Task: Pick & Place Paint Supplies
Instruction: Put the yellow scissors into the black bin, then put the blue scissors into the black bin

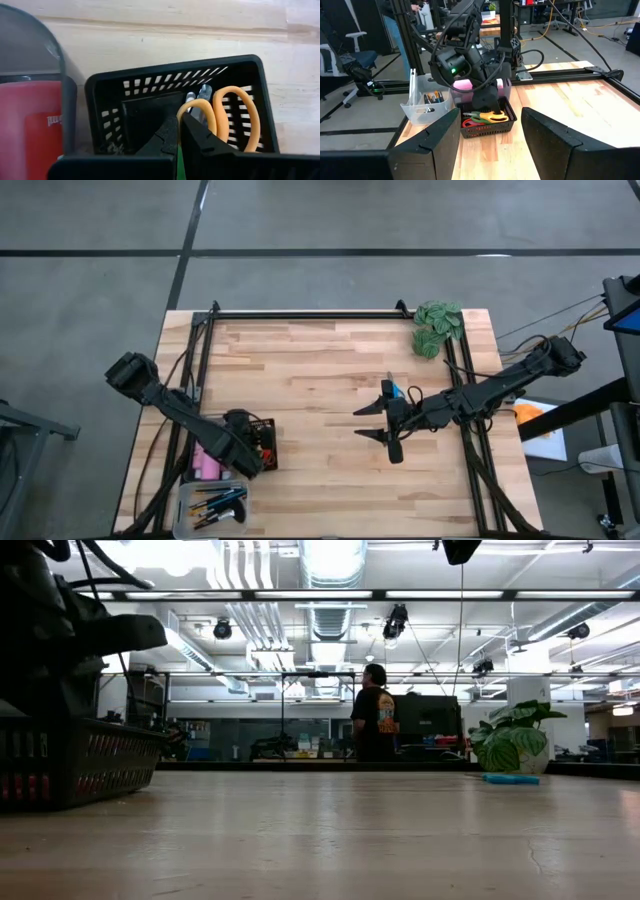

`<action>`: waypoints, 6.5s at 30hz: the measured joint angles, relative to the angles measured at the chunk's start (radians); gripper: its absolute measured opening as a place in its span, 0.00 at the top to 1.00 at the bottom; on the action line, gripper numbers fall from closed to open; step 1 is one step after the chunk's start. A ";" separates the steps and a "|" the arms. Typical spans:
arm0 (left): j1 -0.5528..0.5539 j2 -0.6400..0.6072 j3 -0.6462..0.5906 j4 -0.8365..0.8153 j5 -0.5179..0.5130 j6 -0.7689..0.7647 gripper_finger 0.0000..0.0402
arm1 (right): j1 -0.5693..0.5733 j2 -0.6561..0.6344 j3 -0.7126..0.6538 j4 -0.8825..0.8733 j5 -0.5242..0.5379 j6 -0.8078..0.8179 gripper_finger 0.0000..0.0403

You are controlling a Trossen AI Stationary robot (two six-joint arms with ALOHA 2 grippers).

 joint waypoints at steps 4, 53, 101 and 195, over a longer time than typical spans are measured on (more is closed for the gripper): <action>0.001 0.000 -0.008 0.004 0.000 0.009 0.99 | 0.000 0.000 0.000 0.000 0.000 0.000 0.48; 0.044 -0.051 0.186 0.200 -0.425 0.804 0.77 | 0.000 0.000 -0.001 0.000 0.000 0.000 0.48; 0.533 -0.190 -0.384 1.527 0.367 1.836 0.77 | 0.000 0.000 -0.001 0.004 0.000 0.000 0.48; 0.533 -0.190 -0.384 1.515 0.287 1.807 0.77 | -0.367 0.016 -0.285 -0.660 -0.030 1.235 0.48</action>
